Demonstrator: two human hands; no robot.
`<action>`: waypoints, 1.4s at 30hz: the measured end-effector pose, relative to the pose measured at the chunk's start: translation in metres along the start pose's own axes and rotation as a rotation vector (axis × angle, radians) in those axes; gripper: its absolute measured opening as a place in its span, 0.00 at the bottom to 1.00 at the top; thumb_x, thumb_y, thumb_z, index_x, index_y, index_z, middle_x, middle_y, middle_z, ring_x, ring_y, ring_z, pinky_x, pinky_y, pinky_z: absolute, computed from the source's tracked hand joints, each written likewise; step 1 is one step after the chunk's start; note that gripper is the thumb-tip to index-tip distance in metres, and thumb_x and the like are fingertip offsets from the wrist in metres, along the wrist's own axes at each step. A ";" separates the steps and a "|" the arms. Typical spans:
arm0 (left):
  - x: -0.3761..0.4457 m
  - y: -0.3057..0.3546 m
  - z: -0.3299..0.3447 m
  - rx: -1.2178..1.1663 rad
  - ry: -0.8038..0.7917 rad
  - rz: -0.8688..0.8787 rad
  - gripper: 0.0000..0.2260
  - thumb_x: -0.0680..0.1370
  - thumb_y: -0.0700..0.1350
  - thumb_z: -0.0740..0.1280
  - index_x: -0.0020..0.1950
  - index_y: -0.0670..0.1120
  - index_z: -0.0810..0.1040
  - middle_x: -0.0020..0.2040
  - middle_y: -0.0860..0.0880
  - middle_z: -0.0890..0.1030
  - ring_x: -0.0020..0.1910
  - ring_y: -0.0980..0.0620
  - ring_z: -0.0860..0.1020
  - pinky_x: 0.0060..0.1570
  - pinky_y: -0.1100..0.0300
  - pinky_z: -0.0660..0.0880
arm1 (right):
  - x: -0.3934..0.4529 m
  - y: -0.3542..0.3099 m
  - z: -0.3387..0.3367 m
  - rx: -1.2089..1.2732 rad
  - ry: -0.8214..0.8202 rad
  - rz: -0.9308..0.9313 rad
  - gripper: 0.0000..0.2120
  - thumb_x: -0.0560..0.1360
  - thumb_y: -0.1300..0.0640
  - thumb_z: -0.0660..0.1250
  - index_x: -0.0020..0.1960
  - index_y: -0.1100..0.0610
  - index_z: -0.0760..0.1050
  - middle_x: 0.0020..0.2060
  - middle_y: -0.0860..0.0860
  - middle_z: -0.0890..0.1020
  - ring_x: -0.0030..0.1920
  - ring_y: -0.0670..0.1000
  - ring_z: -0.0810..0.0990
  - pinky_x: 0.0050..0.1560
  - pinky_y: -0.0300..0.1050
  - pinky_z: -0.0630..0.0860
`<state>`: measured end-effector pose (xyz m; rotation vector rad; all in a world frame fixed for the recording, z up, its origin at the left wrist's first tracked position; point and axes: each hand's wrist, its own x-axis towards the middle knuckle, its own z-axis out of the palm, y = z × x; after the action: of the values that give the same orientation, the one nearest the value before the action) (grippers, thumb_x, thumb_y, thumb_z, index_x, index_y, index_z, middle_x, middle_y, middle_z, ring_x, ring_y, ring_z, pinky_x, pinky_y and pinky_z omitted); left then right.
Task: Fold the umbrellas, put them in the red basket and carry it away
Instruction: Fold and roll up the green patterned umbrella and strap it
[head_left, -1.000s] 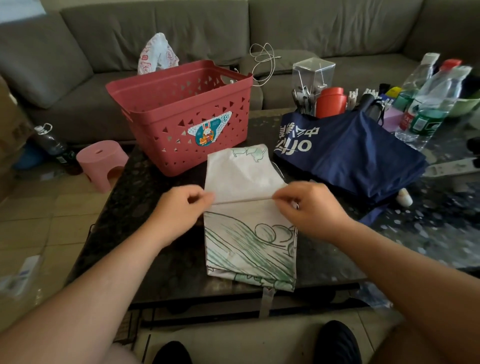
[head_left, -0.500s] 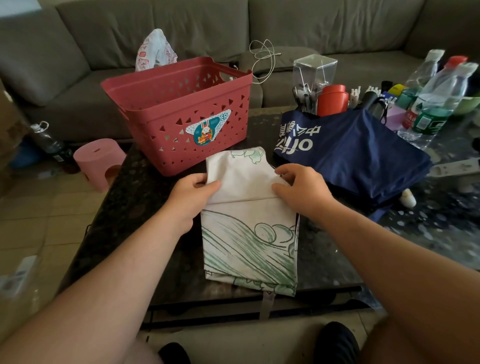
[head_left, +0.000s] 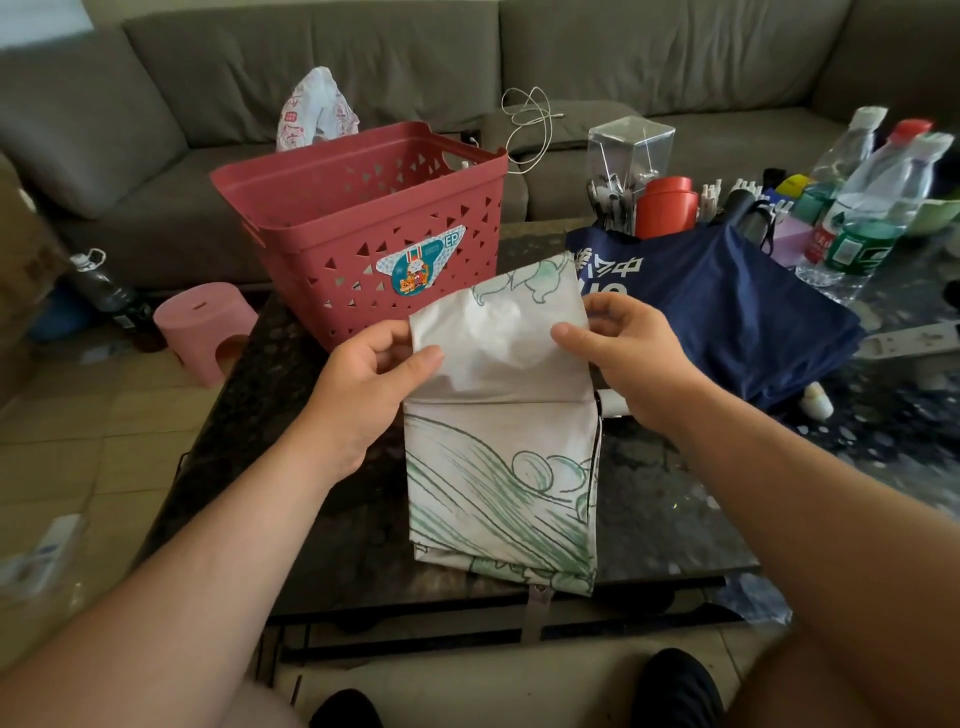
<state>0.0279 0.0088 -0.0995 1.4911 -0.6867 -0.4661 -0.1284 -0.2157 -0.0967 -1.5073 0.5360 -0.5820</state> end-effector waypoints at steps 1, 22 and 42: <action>-0.002 0.001 -0.001 0.018 0.011 0.013 0.08 0.82 0.40 0.71 0.59 0.48 0.84 0.55 0.49 0.88 0.55 0.52 0.85 0.56 0.60 0.81 | -0.003 -0.005 0.001 0.006 -0.030 -0.023 0.14 0.74 0.60 0.78 0.59 0.57 0.81 0.50 0.54 0.89 0.51 0.55 0.88 0.56 0.54 0.84; 0.001 0.011 0.008 -0.120 0.226 -0.197 0.07 0.80 0.51 0.73 0.45 0.54 0.89 0.52 0.54 0.88 0.58 0.50 0.84 0.60 0.52 0.78 | -0.018 -0.019 -0.006 -0.179 -0.099 -0.229 0.06 0.76 0.65 0.75 0.48 0.55 0.88 0.59 0.44 0.86 0.59 0.44 0.84 0.60 0.44 0.82; -0.001 0.015 0.008 -0.083 0.273 -0.025 0.14 0.80 0.39 0.74 0.63 0.51 0.79 0.48 0.52 0.86 0.53 0.54 0.84 0.62 0.54 0.80 | -0.028 -0.026 -0.008 -0.258 -0.003 -0.164 0.03 0.73 0.61 0.79 0.44 0.54 0.87 0.41 0.51 0.89 0.46 0.51 0.88 0.54 0.47 0.85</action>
<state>0.0201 0.0043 -0.0852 1.4525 -0.4291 -0.2985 -0.1551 -0.2028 -0.0712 -1.8084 0.5021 -0.6559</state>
